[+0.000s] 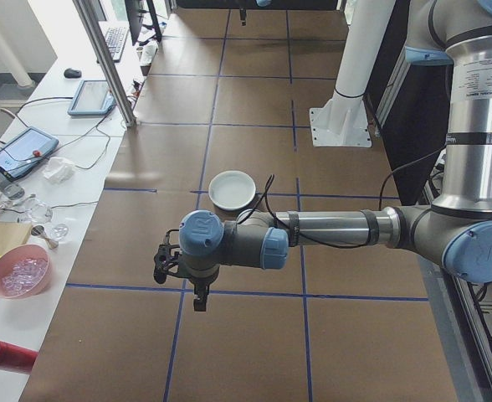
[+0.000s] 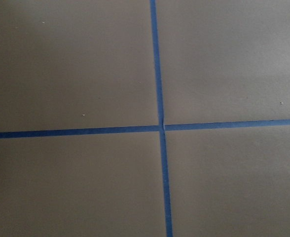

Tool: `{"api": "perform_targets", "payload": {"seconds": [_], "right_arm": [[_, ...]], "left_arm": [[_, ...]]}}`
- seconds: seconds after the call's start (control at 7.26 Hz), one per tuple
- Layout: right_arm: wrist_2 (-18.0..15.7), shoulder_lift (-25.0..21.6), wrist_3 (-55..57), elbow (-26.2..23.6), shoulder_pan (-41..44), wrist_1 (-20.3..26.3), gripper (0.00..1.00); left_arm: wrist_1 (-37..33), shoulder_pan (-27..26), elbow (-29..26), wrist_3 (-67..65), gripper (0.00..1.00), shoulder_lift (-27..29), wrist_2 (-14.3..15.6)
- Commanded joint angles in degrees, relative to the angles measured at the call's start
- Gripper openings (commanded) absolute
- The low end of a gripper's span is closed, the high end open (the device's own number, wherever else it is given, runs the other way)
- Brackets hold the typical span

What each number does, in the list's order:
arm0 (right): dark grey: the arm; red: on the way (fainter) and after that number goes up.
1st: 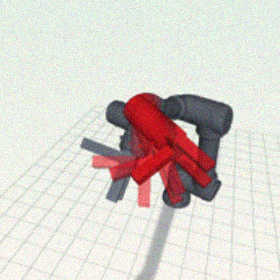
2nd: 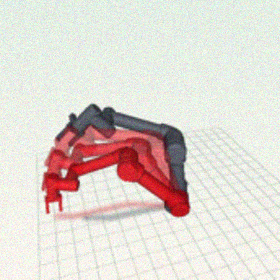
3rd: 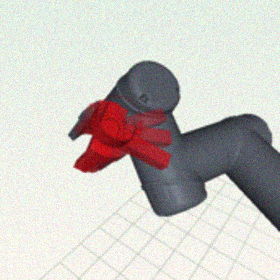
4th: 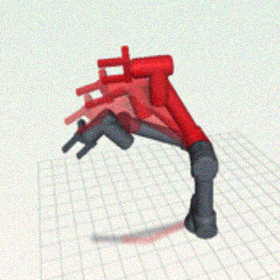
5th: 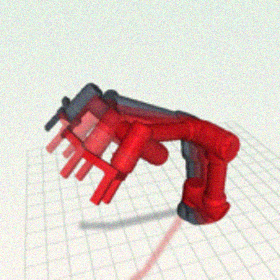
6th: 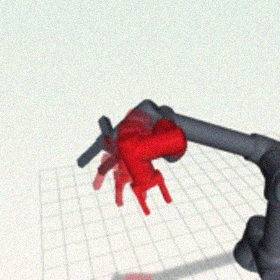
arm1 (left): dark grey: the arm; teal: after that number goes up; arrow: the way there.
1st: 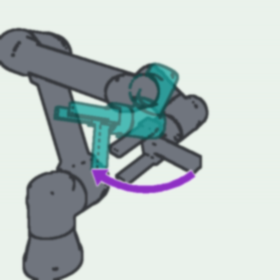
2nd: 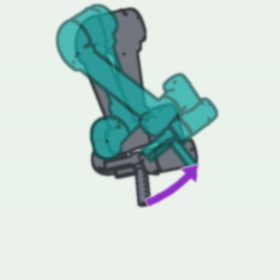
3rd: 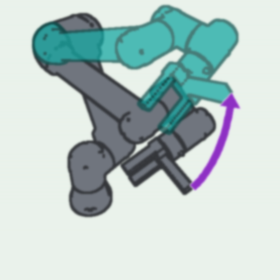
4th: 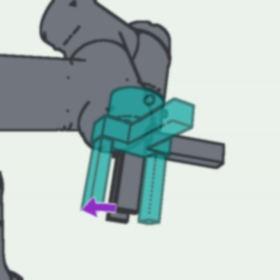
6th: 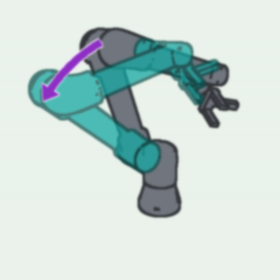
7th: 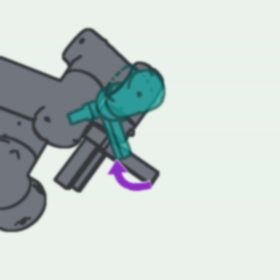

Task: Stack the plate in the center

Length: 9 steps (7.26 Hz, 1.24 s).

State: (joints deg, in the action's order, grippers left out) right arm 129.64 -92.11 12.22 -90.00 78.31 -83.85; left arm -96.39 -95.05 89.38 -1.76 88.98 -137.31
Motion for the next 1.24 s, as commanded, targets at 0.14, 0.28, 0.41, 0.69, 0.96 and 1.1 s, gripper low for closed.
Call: {"api": "perform_targets", "payload": {"seconds": [0.14,0.28,0.41,0.69,0.96,1.1], "right_arm": [[0.0,0.0,0.0,0.0,0.0,0.0,1.0],[0.0,0.0,0.0,0.0,0.0,0.0,1.0],[0.0,0.0,0.0,0.0,0.0,0.0,1.0],[0.0,0.0,0.0,0.0,0.0,0.0,1.0],[0.0,0.0,0.0,0.0,0.0,0.0,1.0],[0.0,0.0,0.0,0.0,0.0,0.0,1.0]], "left_arm": [[0.68,-0.49,-1.75,0.18,1.0,-0.03,0.11],[0.68,-0.49,-1.84,0.18,1.0,-0.21,0.11],[0.68,-0.49,-1.66,0.09,1.0,-0.12,0.11],[0.68,-0.66,-1.84,0.18,1.0,-1.09,0.11],[0.76,-0.66,-1.58,-0.34,1.0,-1.09,0.11],[0.76,-0.66,-1.57,-0.35,1.0,-1.09,0.02]]}}
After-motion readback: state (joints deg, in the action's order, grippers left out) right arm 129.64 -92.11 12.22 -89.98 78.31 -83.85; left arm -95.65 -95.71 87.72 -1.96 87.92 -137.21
